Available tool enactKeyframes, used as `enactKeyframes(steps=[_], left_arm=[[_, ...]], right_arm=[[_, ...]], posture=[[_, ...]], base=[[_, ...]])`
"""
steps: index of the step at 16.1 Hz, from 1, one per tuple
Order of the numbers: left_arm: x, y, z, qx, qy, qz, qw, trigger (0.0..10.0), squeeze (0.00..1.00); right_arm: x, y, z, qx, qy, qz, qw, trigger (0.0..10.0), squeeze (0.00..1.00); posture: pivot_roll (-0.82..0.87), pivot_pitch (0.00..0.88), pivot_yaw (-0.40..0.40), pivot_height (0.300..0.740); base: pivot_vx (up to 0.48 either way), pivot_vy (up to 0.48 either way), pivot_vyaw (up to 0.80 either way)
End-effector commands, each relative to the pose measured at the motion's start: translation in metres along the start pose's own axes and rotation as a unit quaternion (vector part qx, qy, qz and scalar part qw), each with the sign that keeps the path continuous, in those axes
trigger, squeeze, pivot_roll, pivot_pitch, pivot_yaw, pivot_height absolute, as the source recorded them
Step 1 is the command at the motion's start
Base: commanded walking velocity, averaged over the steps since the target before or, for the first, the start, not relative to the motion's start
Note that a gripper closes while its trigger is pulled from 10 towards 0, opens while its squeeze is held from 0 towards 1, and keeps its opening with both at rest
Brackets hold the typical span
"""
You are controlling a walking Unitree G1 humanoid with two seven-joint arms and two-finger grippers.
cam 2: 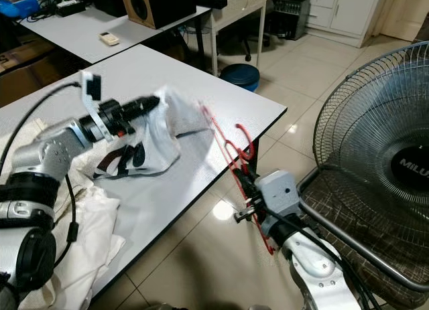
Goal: Hang hanger
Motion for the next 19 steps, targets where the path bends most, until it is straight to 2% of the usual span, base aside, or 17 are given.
enactKeyframes(steps=[1,3,4,5,6,7,8,9,10,11,12,13,14,15,16,19], left_arm=[[0.001,0.003,0.018,-0.017,-0.033,0.012,0.999,0.0,0.0],[0.004,-0.001,0.044,-0.053,-0.094,0.0,0.994,0.0,0.0],[0.009,-0.002,0.055,-0.03,-0.095,0.003,0.995,0.0,0.0],[0.015,-0.008,0.075,0.01,-0.101,-0.005,0.995,0.0,0.0],[0.016,-0.014,0.095,0.02,-0.127,-0.021,0.991,0.0,0.0],[0.011,-0.029,0.143,-0.006,-0.213,-0.065,0.975,0.0,0.0],[0.005,-0.029,0.161,-0.003,-0.23,-0.062,0.971,0.0,0.0],[0.007,-0.025,0.138,0.046,-0.168,-0.05,0.983,0.0,0.0],[0.008,-0.017,0.109,0.077,-0.103,-0.039,0.991,0.0,0.0],[0.004,-0.014,0.093,0.09,-0.074,-0.037,0.993,0.0,0.0],[-0.006,-0.007,0.069,0.107,-0.028,-0.033,0.993,0.0,0.0],[-0.008,-0.005,0.067,0.108,-0.024,-0.028,0.993,0.0,0.0],[-0.013,0.007,0.053,0.132,0.013,0.007,0.991,0.0,0.0],[-0.016,0.016,0.045,0.135,0.028,0.035,0.99,0.0,0.0],[-0.016,0.016,0.044,0.128,0.024,0.033,0.991,0.0,0.0],[-0.009,0.01,0.053,0.105,-0.01,0.026,0.994,0.0,0.0]], right_arm=[[0.001,0.007,0.013,-0.015,-0.024,0.018,0.999,10.0,0.0],[0.001,0.008,0.011,-0.017,-0.024,0.017,0.999,10.0,0.0],[0.001,0.003,0.007,-0.023,-0.017,0.004,1.0,10.0,0.0],[0.003,-0.003,0.006,-0.026,-0.017,-0.007,0.999,10.0,0.0],[0.004,-0.005,0.007,-0.027,-0.018,-0.011,0.999,10.0,0.0],[0.005,-0.009,0.008,-0.03,-0.021,-0.018,0.999,10.0,0.0],[0.004,-0.012,0.008,-0.027,-0.022,-0.023,0.999,10.0,0.0],[0.004,-0.012,0.007,-0.027,-0.021,-0.023,0.999,10.0,0.0],[0.003,-0.01,0.006,-0.026,-0.022,-0.023,0.999,10.0,0.0],[0.003,-0.009,0.006,-0.026,-0.022,-0.023,0.999,10.0,0.0],[0.002,-0.009,0.005,-0.024,-0.022,-0.024,0.999,10.0,0.0],[0.002,-0.009,0.005,-0.023,-0.021,-0.025,0.999,10.0,0.0],[0.001,-0.01,0.001,-0.022,-0.015,-0.023,0.999,10.0,0.0],[0.002,-0.008,-0.001,-0.02,-0.011,-0.013,1.0,10.0,0.0],[0.002,-0.006,-0.002,-0.019,-0.01,-0.006,1.0,10.0,0.0],[0.001,0.014,-0.002,-0.007,-0.006,0.061,0.998,10.0,0.0]], posture=[[-0.21,0.0,0.143,0.74],[-0.21,0.0,0.142,0.74],[-0.2,0.0,0.138,0.74],[-0.2,0.0,0.137,0.74],[-0.2,0.0,0.137,0.74],[-0.2,0.0,0.143,0.74],[-0.19,0.0,0.146,0.74],[-0.19,0.0,0.146,0.74],[-0.19,0.0,0.146,0.74],[-0.2,0.0,0.151,0.74],[-0.19,0.0,0.146,0.74],[-0.19,0.0,0.146,0.74],[-0.19,0.0,0.141,0.74],[-0.19,0.0,0.137,0.74],[-0.19,0.0,0.135,0.74],[-0.19,0.0,0.13,0.74]], base=[[0.0,0.0,0.0],[0.0,0.0,0.0],[0.0,0.0,0.0],[0.0,0.0,0.0],[0.0,0.0,0.0],[0.0,0.0,0.0],[0.0,0.0,0.0],[0.0,0.0,0.0],[0.0,0.0,0.0],[0.0,0.0,0.0],[0.0,0.0,0.0],[0.0,0.0,0.0],[0.0,0.0,0.0],[0.0,0.0,0.0],[0.0,0.0,0.0],[0.0,0.0,0.0]])
Point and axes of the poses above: a point about 5 cm out from each wrist's last joint towards the gripper, its own x axis pointing out of the wrist towards the gripper, its own z axis along the axis of the wrist's last joint, y = z × x, the point moved 6 cm from there along x, pointing out of the wrist towards the gripper, and after that the axes turned 2 degrees about x, right-handed, at the moved point
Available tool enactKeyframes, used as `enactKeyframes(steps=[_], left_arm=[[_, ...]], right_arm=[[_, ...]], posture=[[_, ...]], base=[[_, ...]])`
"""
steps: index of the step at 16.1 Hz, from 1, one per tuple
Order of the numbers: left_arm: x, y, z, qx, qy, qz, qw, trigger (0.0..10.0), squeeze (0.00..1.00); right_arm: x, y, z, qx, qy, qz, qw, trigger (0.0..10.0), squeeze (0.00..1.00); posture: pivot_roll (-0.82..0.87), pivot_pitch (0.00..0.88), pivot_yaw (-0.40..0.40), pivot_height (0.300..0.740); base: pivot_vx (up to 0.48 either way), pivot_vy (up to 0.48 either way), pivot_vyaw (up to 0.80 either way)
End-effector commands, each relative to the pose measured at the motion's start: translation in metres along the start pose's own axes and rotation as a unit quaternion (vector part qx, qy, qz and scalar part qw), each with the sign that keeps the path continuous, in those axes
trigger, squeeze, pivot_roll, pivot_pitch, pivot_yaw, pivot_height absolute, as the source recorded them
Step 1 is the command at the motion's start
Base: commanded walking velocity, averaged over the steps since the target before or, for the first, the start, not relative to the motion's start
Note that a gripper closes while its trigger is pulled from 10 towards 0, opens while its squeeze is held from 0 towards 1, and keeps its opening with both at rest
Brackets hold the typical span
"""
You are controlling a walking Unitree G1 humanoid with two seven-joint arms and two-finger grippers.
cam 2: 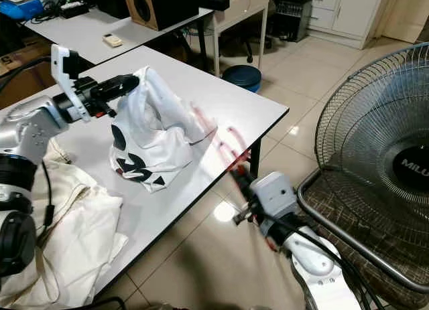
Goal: Hang hanger
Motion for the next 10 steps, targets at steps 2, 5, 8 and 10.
enactKeyframes(steps=[2,5,8,10], left_arm=[[0.011,-0.016,0.019,-0.009,-0.027,-0.038,0.999,0.0,0.0],[0.02,-0.04,0.0,0.0,0.023,-0.101,0.995,0.0,0.0],[0.028,-0.034,-0.004,0.019,0.026,-0.069,0.997,0.0,0.0],[0.033,-0.014,0.005,0.069,0.017,0.011,0.997,0.0,0.0]], right_arm=[[0.002,0.017,0.009,0.022,-0.013,0.052,0.998,10.0,0.0],[0.01,0.018,0.015,0.005,-0.022,0.079,0.997,10.0,0.0],[0.01,0.026,0.025,0.008,-0.032,0.119,0.992,10.0,0.0],[0.008,0.032,0.026,0.009,-0.026,0.14,0.99,10.0,0.0]], posture=[[-0.19,0.0,0.131,0.74],[-0.19,0.0,0.134,0.74],[-0.19,0.0,0.132,0.74],[-0.19,0.0,0.132,0.74]], base=[[0.0,0.0,0.0],[0.0,0.0,0.0],[0.0,0.0,0.0],[0.0,0.0,0.0]])
Point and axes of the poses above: a point about 5 cm out from each wrist's last joint towards the gripper, its own x axis pointing out of the wrist towards the gripper, its own z axis along the axis of the wrist's last joint, y = z × x, the point moved 6 cm from there along x, pointing out of the wrist towards the gripper, and after that the axes turned 2 degrees about x, right-handed, at the moved point
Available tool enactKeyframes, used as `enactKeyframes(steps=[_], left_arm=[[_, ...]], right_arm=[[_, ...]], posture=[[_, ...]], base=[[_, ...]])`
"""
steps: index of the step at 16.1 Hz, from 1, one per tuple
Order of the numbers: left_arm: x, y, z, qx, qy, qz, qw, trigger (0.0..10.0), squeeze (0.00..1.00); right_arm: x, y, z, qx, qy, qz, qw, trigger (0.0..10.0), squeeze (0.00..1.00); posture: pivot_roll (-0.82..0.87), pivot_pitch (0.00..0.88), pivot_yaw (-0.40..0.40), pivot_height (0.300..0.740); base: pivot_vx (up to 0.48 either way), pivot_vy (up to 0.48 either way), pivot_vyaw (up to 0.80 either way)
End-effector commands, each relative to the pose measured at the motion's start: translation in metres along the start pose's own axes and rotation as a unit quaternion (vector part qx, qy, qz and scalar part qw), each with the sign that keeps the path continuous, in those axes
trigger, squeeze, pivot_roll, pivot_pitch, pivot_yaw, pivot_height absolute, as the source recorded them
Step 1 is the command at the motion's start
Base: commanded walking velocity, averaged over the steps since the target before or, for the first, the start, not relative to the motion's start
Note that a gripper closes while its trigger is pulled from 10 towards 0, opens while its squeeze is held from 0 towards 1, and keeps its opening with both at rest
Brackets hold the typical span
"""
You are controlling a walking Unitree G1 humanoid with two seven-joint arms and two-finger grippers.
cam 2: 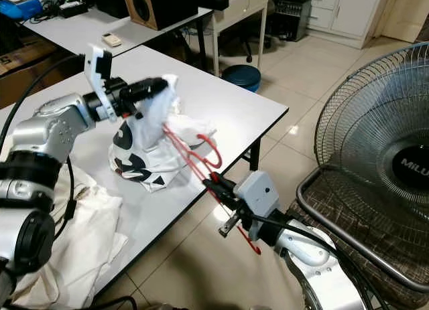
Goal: Hang hanger
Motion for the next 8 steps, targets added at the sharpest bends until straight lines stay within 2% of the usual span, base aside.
enactKeyframes(steps=[1,3,4,5,6,7,8], left_arm=[[-0.001,0.026,0.018,0.053,-0.009,0.094,0.994,0.0,0.0],[-0.004,0.046,0.019,0.075,0.008,0.169,0.983,0.0,0.0],[-0.01,0.06,0.011,0.08,0.031,0.22,0.972,0.0,0.0],[-0.024,0.074,-0.023,0.1,0.112,0.263,0.953,2.1,0.0],[-0.026,0.074,-0.036,0.1,0.138,0.261,0.95,10.0,0.0],[-0.029,0.074,-0.044,0.097,0.151,0.263,0.948,10.0,0.0],[-0.035,0.076,-0.056,0.101,0.171,0.274,0.941,10.0,0.12]], right_arm=[[0.003,-0.008,0.009,0.003,-0.015,-0.015,1.0,10.0,0.0],[0.002,-0.02,0.013,0.016,-0.025,-0.044,0.999,10.0,0.0],[-0.001,-0.03,0.017,0.032,-0.037,-0.069,0.996,10.0,0.0],[-0.012,-0.058,0.013,0.04,-0.031,-0.152,0.987,10.0,0.0],[-0.017,-0.067,0.01,0.044,-0.024,-0.18,0.982,10.0,0.0],[-0.022,-0.074,0.006,0.049,-0.015,-0.203,0.978,10.0,0.0],[-0.032,-0.086,-0.001,0.053,-0.002,-0.241,0.969,10.0,0.0]], posture=[[-0.19,0.0,0.12,0.74],[-0.19,0.0,0.101,0.74],[-0.19,0.0,0.096,0.74],[-0.2,0.0,0.101,0.74],[-0.2,0.0,0.103,0.74],[-0.2,0.0,0.104,0.74],[-0.21,0.0,0.109,0.74]], base=[[0.0,0.0,0.0],[0.0,0.0,0.0],[0.0,0.0,0.0],[0.0,0.0,0.0],[0.0,0.0,0.0],[0.0,0.0,0.0],[0.0,0.0,0.0]])
Point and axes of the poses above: a point about 5 cm out from each wrist's last joint towards the gripper, its own x axis pointing out of the wrist towards the gripper, its own z axis along the axis of the wrist's last joint, y = z × x, the point moved 6 cm from there along x, pointing out of the wrist towards the gripper, and after that the axes turned 2 degrees about x, right-handed, at the moved point
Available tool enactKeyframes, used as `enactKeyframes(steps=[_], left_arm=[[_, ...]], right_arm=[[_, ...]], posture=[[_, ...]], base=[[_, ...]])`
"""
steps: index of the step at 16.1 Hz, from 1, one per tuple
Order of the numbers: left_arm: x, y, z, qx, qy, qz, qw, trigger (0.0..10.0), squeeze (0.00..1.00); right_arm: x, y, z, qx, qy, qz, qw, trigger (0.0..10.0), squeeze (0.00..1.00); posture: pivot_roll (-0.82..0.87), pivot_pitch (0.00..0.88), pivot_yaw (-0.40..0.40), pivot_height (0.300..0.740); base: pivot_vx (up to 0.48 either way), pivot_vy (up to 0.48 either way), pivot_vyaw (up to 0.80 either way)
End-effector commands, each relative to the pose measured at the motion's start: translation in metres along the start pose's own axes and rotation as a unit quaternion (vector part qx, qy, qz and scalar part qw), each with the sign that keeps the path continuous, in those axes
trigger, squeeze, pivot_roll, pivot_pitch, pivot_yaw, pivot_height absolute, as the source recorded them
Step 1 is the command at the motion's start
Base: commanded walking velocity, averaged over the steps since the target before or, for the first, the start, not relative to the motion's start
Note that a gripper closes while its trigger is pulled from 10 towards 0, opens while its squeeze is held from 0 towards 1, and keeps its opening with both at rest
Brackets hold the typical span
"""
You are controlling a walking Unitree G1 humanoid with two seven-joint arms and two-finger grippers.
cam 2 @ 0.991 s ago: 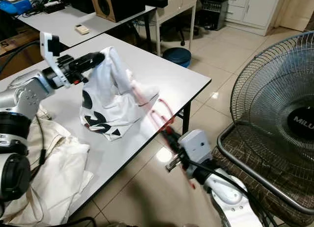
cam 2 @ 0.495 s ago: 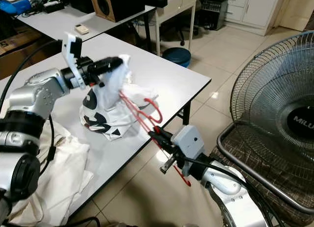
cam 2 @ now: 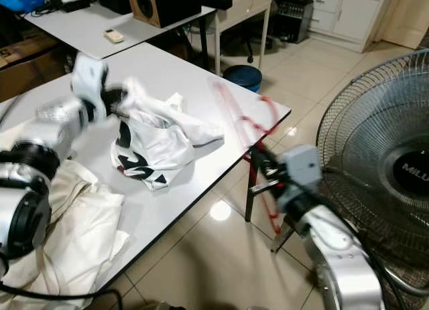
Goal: Hang hanger
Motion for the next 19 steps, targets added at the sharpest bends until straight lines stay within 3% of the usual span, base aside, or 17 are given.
enactKeyframes(steps=[1,3,5,7,8,9,11,14,15,17,18,19], left_arm=[[-0.002,0.003,-0.013,0.016,0.027,0.001,1.0,10.0,1.0],[-0.004,0.008,-0.024,0.038,0.05,0.01,0.998,10.0,1.0],[-0.017,0.033,-0.036,0.023,0.077,0.025,0.996,10.0,1.0],[-0.028,0.045,-0.048,0.005,0.102,0.012,0.995,10.0,1.0],[-0.033,0.053,-0.049,0.006,0.102,0.013,0.995,10.0,1.0],[-0.034,0.056,-0.038,-0.021,0.068,0.01,0.997,10.0,1.0],[-0.032,0.038,-0.005,-0.083,-0.021,-0.07,0.994,10.0,1.0],[-0.038,0.002,0.022,-0.138,-0.097,-0.204,0.964,10.0,1.0],[-0.046,-0.035,0.026,-0.152,-0.107,-0.278,0.942,10.0,1.0],[-0.046,-0.061,0.005,-0.133,-0.069,-0.283,0.947,10.0,1.0],[-0.042,-0.077,-0.021,-0.082,-0.023,-0.262,0.961,10.0,1.0],[-0.042,-0.081,-0.029,-0.065,-0.01,-0.255,0.965,10.0,1.0]], right_arm=[[-0.005,-0.013,-0.004,0.007,0.01,-0.036,0.999,10.0,0.0],[-0.009,-0.017,-0.005,0.015,0.012,-0.054,0.998,10.0,0.0],[-0.014,-0.011,-0.007,0.028,0.015,-0.052,0.998,10.0,0.0],[-0.018,-0.007,-0.012,0.031,0.027,-0.05,0.998,10.0,0.0],[-0.02,-0.008,-0.015,0.028,0.036,-0.055,0.997,10.0,0.0],[-0.023,-0.009,-0.018,0.019,0.047,-0.06,0.997,10.0,0.0],[-0.026,-0.008,-0.022,0.012,0.058,-0.067,0.996,10.0,0.0],[-0.03,-0.01,-0.028,0.013,0.069,-0.08,0.994,10.0,0.0],[-0.028,-0.008,-0.029,0.014,0.072,-0.08,0.994,10.0,0.0],[-0.026,-0.005,-0.029,0.014,0.074,-0.077,0.994,10.0,0.0],[-0.026,-0.005,-0.029,0.014,0.074,-0.077,0.994,10.0,0.0],[-0.026,-0.005,-0.029,0.014,0.074,-0.077,0.994,10.0,0.0]], posture=[[-0.22,0.0,0.109,0.74],[-0.22,0.0,0.111,0.74],[-0.22,0.0,0.114,0.74],[-0.22,0.0,0.115,0.74],[-0.23,0.0,0.118,0.74],[-0.23,0.002,0.119,0.74],[-0.22,0.011,0.12,0.74],[-0.21,0.028,0.112,0.74],[-0.2,0.033,0.106,0.74],[-0.2,0.034,0.104,0.74],[-0.2,0.036,0.106,0.74],[-0.2,0.036,0.106,0.74]], base=[[0.0,0.0,0.0],[0.0,0.0,0.0],[0.0,0.0,0.0],[0.0,0.0,0.0],[0.0,0.0,0.0],[0.0,0.0,0.0],[0.0,0.0,0.0],[0.0,0.0,0.0],[0.0,0.0,0.0],[0.0,0.0,0.0],[0.0,0.0,0.0],[0.0,0.0,0.0]])
Point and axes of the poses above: a point about 5 cm out from each wrist's last joint towards the gripper, its own x axis pointing out of the wrist towards the gripper, its own z axis along the axis of the wrist's last joint, y = z × x, the point moved 6 cm from there along x, pointing out of the wrist towards the gripper, and after that the axes turned 2 degrees about x, right-handed, at the moved point
